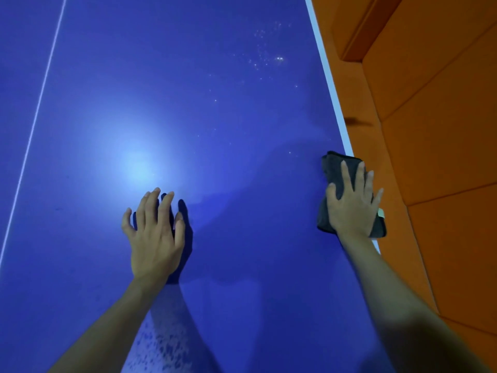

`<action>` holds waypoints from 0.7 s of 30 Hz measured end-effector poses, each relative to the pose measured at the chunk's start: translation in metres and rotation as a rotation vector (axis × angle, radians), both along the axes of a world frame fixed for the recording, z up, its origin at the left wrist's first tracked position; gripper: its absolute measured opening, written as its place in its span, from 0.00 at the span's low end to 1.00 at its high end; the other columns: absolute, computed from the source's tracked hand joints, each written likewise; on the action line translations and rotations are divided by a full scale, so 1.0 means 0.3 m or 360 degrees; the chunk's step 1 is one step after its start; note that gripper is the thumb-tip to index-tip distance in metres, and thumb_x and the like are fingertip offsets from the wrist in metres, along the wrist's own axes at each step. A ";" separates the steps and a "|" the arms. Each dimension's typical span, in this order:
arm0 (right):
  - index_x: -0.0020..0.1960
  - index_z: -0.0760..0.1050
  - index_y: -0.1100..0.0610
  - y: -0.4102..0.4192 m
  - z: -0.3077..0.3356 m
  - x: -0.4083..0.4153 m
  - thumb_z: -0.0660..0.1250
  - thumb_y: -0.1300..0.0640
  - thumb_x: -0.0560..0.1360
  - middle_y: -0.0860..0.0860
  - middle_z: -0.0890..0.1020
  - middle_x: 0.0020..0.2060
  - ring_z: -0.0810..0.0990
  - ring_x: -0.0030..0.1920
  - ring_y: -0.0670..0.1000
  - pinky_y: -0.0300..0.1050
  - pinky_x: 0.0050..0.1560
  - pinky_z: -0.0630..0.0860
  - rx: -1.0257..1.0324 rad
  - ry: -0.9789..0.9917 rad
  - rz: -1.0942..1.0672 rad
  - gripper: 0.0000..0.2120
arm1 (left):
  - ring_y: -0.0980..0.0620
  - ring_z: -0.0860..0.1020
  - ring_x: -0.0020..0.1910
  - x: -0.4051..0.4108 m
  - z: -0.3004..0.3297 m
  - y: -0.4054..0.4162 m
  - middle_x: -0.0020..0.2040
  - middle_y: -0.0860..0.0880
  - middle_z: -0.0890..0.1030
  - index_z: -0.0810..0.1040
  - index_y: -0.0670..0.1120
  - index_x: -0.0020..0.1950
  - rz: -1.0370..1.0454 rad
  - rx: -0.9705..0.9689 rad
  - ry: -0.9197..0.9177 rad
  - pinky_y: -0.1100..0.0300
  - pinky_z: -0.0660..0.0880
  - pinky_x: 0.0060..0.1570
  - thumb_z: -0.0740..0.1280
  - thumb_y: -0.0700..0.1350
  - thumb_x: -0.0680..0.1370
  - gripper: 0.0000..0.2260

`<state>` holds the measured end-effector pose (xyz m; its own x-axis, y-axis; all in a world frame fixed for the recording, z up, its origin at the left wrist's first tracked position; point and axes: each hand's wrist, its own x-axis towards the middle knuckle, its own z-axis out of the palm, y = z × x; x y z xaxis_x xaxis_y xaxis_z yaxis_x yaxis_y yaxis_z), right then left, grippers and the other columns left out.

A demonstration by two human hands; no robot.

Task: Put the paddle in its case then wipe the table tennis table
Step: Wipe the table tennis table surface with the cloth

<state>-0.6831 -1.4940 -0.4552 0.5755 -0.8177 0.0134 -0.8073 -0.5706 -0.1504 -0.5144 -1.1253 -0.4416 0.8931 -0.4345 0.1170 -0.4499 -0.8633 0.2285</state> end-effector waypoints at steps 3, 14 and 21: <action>0.85 0.52 0.46 0.072 0.007 0.079 0.47 0.40 0.83 0.52 0.52 0.85 0.49 0.84 0.57 0.68 0.81 0.47 0.0013 -0.0005 -0.0036 0.32 | 0.45 0.63 0.79 0.002 0.002 -0.001 0.78 0.45 0.65 0.67 0.47 0.76 -0.0019 0.0034 0.0013 0.37 0.53 0.76 0.53 0.51 0.82 0.23; 0.83 0.60 0.45 0.618 0.023 0.499 0.54 0.41 0.83 0.52 0.58 0.84 0.55 0.83 0.56 0.64 0.81 0.50 0.0038 -0.0183 0.0939 0.29 | 0.45 0.65 0.78 0.004 0.005 -0.004 0.77 0.46 0.67 0.68 0.47 0.76 -0.0005 0.0024 0.0006 0.39 0.53 0.76 0.53 0.50 0.82 0.22; 0.83 0.60 0.42 0.349 0.009 0.397 0.55 0.39 0.82 0.50 0.57 0.84 0.55 0.83 0.55 0.59 0.82 0.51 0.0007 -0.0185 0.0671 0.30 | 0.47 0.65 0.78 0.005 0.007 0.002 0.77 0.46 0.67 0.69 0.47 0.75 0.0006 -0.0025 0.0054 0.39 0.53 0.76 0.54 0.49 0.82 0.22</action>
<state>-0.5639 -1.3892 -0.4524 0.8540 -0.5115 0.0948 -0.4812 -0.8460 -0.2298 -0.5129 -1.1247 -0.4396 0.8982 -0.4297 0.0930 -0.4386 -0.8611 0.2570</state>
